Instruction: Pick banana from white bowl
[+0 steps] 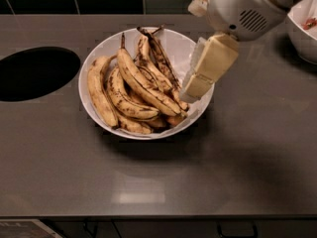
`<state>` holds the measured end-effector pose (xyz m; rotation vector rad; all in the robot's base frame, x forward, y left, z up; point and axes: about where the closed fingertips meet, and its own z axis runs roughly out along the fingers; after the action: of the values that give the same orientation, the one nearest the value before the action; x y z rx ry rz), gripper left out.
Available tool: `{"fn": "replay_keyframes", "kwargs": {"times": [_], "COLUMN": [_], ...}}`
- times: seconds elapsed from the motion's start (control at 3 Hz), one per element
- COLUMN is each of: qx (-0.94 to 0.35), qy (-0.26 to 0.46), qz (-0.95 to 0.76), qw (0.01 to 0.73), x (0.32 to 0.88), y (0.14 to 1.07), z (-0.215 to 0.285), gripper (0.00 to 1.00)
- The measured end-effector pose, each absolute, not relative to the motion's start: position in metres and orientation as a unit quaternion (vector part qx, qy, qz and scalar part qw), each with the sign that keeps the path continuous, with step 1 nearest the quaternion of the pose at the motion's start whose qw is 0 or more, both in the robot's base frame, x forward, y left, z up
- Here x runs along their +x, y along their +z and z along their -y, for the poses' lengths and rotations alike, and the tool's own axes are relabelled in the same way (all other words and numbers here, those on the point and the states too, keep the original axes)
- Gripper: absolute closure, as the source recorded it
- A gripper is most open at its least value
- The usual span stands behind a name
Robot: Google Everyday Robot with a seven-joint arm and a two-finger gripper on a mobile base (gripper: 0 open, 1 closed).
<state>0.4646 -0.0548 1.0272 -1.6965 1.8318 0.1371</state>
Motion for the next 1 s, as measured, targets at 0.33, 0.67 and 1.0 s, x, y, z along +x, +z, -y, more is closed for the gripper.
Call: {"fn": "replay_keyframes", "kwargs": {"times": [0.33, 0.67, 1.0], "qx": [-0.646, -0.645, -0.633], "qy": [0.067, 0.079, 0.088], "qz": [-0.695, -0.713, -0.742], "qw": [0.308, 0.263, 0.205], "x": [0.478, 0.494, 0.499], "y": [1.024, 1.008, 0.984], "z": [0.037, 0.026, 0.025], "gripper": [0.00, 0.00, 0.00]}}
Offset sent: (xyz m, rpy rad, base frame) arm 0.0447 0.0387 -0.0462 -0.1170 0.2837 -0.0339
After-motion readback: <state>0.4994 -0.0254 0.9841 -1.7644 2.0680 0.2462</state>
